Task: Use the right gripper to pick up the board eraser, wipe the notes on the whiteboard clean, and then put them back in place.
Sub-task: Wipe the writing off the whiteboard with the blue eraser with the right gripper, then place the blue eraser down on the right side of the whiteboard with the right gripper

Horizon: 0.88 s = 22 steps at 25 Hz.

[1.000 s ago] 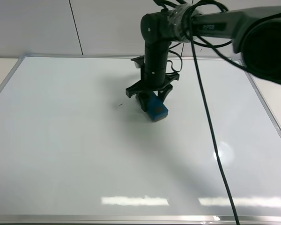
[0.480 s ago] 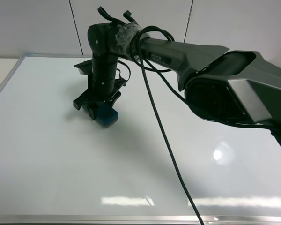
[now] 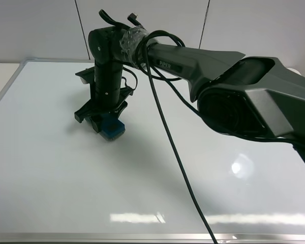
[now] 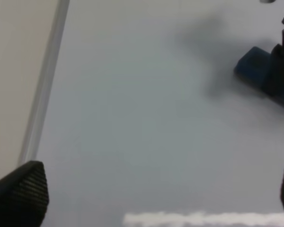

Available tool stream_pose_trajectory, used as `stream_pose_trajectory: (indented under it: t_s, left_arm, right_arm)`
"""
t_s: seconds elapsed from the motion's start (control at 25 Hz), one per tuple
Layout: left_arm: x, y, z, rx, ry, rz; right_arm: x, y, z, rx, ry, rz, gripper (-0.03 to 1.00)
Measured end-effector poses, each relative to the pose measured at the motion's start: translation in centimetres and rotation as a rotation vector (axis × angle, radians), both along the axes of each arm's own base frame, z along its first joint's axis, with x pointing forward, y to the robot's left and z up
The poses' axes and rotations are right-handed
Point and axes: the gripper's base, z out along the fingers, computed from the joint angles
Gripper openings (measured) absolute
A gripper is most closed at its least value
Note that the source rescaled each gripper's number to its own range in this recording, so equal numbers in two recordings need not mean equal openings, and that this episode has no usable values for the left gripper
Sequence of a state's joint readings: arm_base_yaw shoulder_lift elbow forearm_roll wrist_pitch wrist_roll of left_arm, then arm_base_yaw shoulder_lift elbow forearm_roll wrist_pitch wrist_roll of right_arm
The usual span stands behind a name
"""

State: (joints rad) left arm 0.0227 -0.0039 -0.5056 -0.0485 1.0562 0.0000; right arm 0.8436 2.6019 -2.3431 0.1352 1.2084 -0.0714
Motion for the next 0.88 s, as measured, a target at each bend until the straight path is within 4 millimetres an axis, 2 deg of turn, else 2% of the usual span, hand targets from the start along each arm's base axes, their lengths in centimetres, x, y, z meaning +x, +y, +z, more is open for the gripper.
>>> stream_pose_trajectory:
  t_s: [0.16, 0.44, 0.68, 0.88]
  left_arm:
    - [0.0, 0.0, 0.0, 0.0, 0.0, 0.0]
    - [0.0, 0.0, 0.0, 0.0, 0.0, 0.0]
    - [0.0, 0.0, 0.0, 0.0, 0.0, 0.0]
    - [0.0, 0.0, 0.0, 0.0, 0.0, 0.0]
  right_arm:
    - [0.1, -0.4, 1.2, -0.007, -0.016, -0.048, 0.0]
    - [1.9, -2.9, 7.2, 0.064, -0.088, -0.176, 0.0]
    - [2.5, -7.4, 9.2, 0.008, -0.082, -0.257, 0.0]
    - [1.9, -12.1, 10.3, -0.067, -0.058, -0.35, 0.0]
